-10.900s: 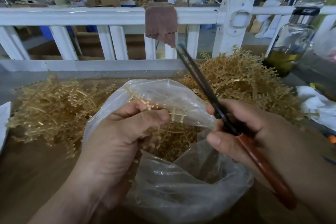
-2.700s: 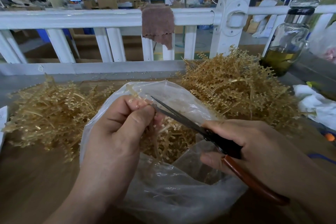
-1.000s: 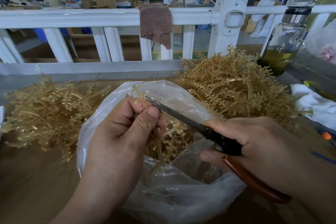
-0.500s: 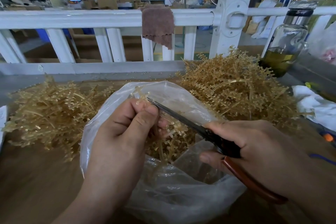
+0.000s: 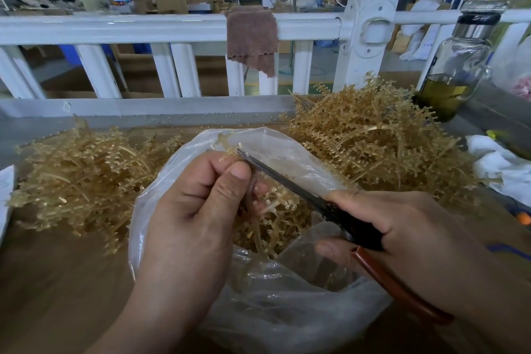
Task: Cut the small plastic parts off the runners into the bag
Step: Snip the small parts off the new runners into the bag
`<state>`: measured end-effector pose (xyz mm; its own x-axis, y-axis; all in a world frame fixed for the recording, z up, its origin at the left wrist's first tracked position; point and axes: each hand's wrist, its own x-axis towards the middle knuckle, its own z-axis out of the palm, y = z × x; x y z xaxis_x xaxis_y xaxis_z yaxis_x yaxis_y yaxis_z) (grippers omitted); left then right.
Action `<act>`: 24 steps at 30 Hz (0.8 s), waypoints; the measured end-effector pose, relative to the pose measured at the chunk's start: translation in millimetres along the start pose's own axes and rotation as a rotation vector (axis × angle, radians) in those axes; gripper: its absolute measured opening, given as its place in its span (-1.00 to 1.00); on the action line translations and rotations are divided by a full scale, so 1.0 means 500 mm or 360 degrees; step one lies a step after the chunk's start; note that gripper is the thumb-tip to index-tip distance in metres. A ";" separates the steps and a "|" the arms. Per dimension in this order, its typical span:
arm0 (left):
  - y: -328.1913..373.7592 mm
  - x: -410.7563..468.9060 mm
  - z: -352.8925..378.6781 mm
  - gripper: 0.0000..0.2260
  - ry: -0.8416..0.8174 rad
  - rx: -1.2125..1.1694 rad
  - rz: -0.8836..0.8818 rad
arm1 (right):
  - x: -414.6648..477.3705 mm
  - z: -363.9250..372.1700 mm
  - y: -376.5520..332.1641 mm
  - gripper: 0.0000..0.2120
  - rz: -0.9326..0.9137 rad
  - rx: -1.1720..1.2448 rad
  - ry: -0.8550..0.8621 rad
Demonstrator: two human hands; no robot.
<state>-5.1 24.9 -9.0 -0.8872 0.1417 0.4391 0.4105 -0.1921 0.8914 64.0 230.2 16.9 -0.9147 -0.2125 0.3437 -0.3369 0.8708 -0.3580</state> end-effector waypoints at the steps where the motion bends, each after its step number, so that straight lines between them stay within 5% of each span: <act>1: 0.000 -0.001 -0.001 -0.81 -0.0001 0.0029 0.0010 | 0.000 0.000 -0.001 -0.56 0.0010 0.0010 -0.0010; 24: -0.004 -0.002 -0.001 -0.82 0.0052 -0.0038 -0.0090 | 0.001 0.008 -0.009 -0.62 -0.0007 -0.0019 0.0046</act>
<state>-5.1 24.8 -11.3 -0.9153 0.1214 0.3840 0.3549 -0.2078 0.9115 64.3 224.6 15.3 -0.9064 -0.2036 0.3702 -0.3379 0.8752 -0.3461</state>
